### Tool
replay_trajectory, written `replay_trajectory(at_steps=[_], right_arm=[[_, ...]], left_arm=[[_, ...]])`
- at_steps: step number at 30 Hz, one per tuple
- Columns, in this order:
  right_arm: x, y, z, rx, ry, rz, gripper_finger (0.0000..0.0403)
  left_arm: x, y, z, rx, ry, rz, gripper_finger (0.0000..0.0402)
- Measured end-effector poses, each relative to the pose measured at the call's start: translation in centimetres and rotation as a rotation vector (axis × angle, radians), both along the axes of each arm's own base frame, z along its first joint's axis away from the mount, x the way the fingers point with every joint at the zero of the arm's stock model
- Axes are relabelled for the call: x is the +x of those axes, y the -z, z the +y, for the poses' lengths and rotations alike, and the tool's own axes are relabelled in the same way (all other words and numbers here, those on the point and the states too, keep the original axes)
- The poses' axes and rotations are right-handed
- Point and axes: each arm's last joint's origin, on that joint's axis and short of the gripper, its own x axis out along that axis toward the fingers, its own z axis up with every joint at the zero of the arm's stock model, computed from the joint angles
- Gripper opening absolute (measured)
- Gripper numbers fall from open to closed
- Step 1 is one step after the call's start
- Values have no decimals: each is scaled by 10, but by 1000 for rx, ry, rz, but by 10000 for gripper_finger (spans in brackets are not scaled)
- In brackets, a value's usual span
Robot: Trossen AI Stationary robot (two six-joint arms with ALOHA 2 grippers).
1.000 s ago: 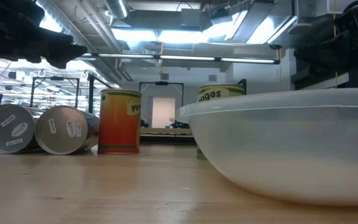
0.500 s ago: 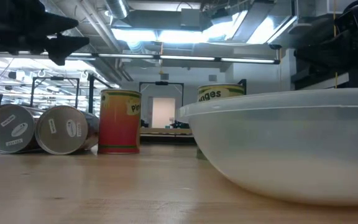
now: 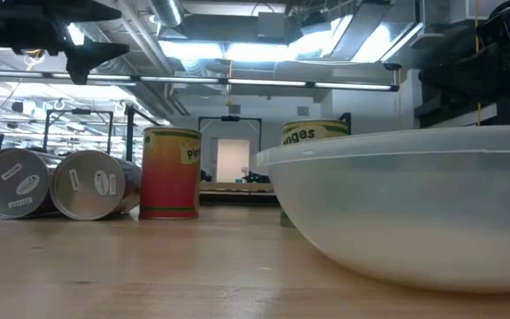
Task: Pick and place cans onto a shelf
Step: Put the canned green bean on the shelf
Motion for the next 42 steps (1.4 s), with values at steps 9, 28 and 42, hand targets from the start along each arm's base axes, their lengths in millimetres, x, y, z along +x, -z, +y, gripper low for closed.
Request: replay_trajectory(at_steps=[9, 28, 42], right_arm=[[0, 0, 0, 0, 0, 0, 45], [0, 0, 0, 0, 0, 0, 45], [0, 0, 0, 0, 0, 0, 45]], left_arm=[[6, -25, 0, -208, -1, 159, 278], [18, -8, -7, -968, -67, 750, 278], [20, 14, -8, -1077, -259, 1001, 278]])
